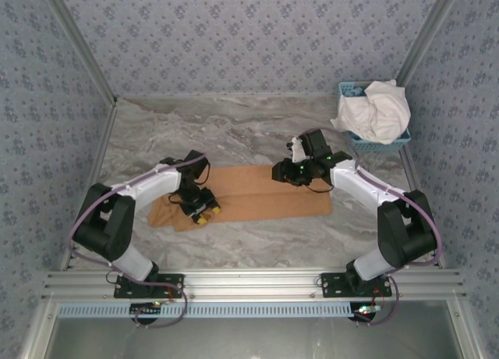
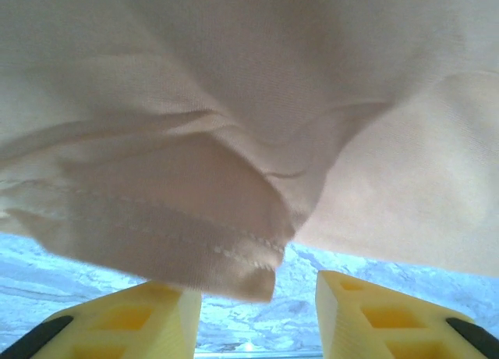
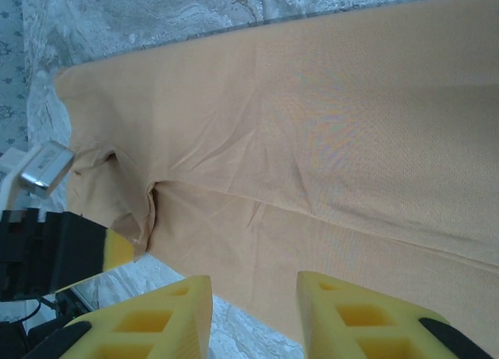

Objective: Fold and stack the t-shirts

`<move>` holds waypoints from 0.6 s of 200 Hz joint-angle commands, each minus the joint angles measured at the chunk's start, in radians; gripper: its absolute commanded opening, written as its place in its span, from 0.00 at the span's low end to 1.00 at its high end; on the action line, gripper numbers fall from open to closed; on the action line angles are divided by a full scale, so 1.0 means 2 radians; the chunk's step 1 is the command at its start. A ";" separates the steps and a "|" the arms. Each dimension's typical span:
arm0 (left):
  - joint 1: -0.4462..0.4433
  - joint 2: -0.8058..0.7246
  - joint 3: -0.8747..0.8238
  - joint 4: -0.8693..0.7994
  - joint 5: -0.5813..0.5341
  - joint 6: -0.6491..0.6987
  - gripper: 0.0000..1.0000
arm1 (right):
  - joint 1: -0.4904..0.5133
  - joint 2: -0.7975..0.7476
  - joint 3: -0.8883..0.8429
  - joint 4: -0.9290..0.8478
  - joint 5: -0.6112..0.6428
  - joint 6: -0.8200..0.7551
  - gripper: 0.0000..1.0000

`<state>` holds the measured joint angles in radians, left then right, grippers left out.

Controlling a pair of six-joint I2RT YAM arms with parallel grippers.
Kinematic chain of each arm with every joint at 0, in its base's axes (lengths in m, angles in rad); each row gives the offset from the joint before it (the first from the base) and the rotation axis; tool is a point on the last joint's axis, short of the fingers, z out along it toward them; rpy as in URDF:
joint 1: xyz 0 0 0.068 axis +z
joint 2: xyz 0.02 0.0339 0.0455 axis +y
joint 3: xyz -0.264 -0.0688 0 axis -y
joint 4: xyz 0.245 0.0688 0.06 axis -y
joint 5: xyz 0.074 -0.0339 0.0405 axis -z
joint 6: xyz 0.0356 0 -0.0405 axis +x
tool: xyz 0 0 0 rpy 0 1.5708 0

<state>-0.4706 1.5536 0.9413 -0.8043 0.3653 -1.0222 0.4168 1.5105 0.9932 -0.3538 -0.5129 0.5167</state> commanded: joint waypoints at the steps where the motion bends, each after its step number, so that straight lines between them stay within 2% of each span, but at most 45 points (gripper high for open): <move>1: 0.037 -0.068 -0.013 -0.034 -0.034 0.026 0.32 | -0.003 -0.010 -0.004 0.003 -0.008 0.006 0.36; 19: 0.099 -0.094 -0.040 -0.039 -0.040 0.070 0.20 | -0.002 -0.007 -0.003 0.005 -0.009 0.006 0.36; 38: 0.157 -0.100 -0.051 -0.045 -0.056 0.132 0.14 | -0.002 -0.004 0.000 0.006 -0.011 0.006 0.36; 55: 0.192 -0.088 -0.049 -0.037 -0.063 0.184 0.11 | -0.001 -0.001 0.006 0.003 -0.012 0.005 0.36; 91: 0.230 -0.036 -0.034 -0.031 -0.097 0.232 0.08 | 0.001 0.002 0.016 -0.004 -0.010 0.003 0.36; 120: 0.243 -0.009 -0.019 -0.016 -0.121 0.247 0.14 | 0.001 0.001 0.016 -0.008 -0.007 0.004 0.36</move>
<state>-0.0036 1.5055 0.8566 -0.8398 0.1860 -0.6052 0.4168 1.5105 0.9939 -0.3477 -0.5133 0.5163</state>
